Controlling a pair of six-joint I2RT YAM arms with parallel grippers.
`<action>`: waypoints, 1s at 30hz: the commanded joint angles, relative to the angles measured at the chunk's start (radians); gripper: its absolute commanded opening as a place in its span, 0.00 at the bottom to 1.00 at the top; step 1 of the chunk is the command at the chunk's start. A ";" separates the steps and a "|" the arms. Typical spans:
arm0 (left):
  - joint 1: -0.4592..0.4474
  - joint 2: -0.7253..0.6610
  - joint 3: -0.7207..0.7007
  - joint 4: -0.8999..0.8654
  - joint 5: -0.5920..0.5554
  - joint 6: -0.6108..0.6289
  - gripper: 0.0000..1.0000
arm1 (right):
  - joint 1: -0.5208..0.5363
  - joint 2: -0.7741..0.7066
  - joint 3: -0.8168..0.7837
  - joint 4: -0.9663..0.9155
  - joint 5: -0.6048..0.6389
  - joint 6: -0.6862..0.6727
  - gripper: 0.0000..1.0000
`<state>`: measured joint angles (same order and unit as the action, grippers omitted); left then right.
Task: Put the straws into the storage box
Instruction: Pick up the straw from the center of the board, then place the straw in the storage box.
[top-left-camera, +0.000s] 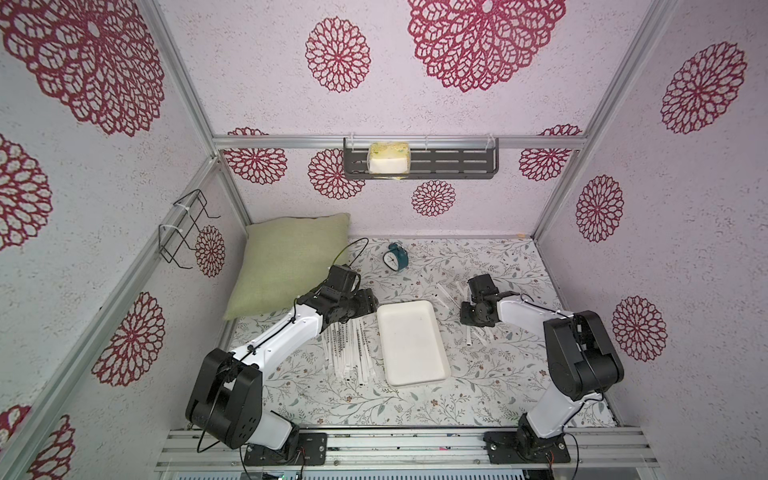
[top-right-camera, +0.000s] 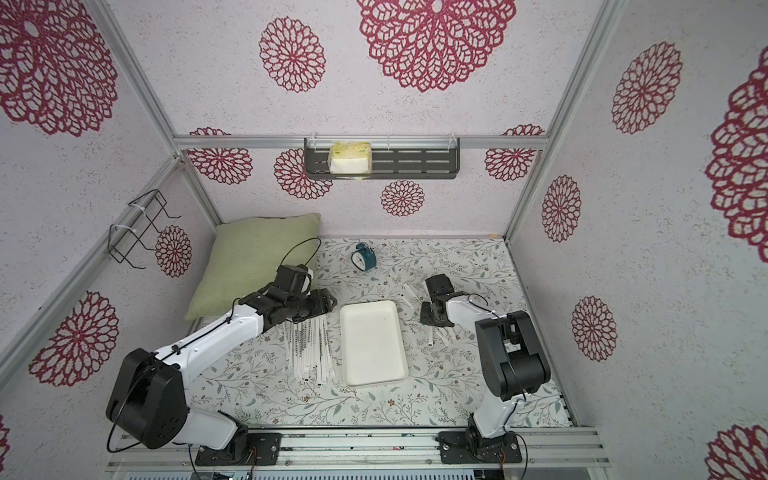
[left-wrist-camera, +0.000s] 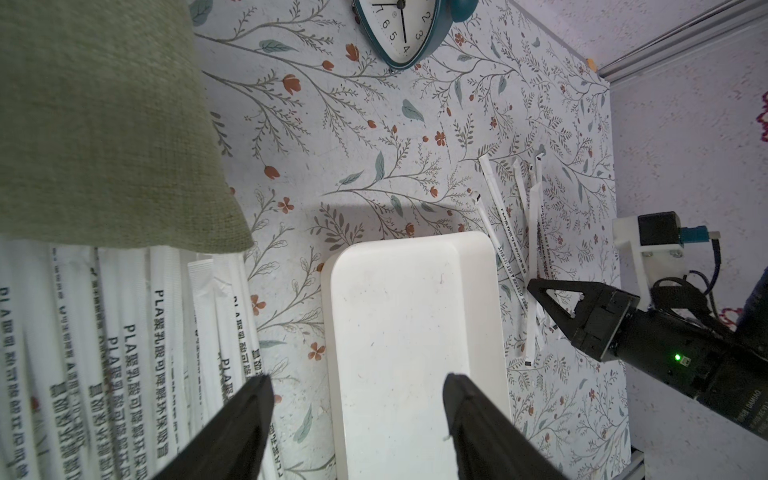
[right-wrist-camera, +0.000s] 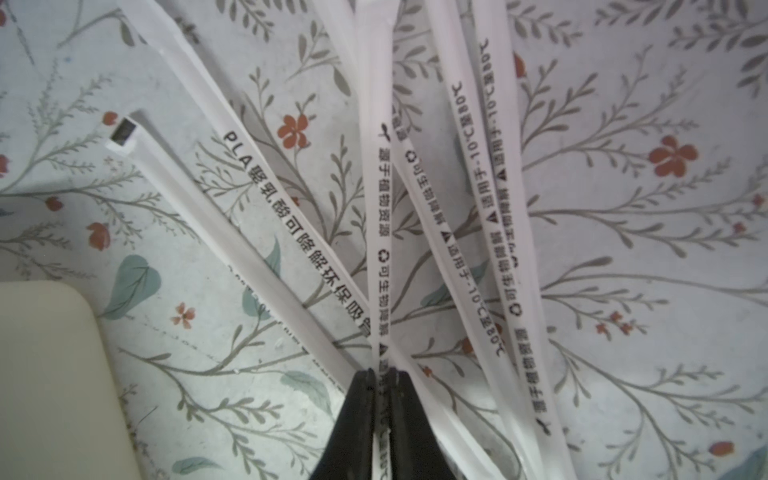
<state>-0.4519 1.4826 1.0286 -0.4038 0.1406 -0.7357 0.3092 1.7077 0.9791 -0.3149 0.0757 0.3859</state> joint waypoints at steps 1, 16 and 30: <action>0.002 -0.010 -0.020 0.025 -0.015 -0.005 0.71 | 0.023 -0.058 0.021 -0.044 0.024 0.005 0.10; 0.008 -0.139 -0.160 0.075 -0.046 -0.137 0.55 | 0.460 -0.182 0.107 -0.033 -0.188 0.379 0.08; 0.013 -0.273 -0.238 0.051 -0.106 -0.134 0.52 | 0.607 -0.034 -0.056 0.289 -0.323 0.634 0.06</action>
<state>-0.4461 1.2263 0.8066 -0.3626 0.0429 -0.8665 0.9131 1.6852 0.9119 -0.0891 -0.2390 0.9714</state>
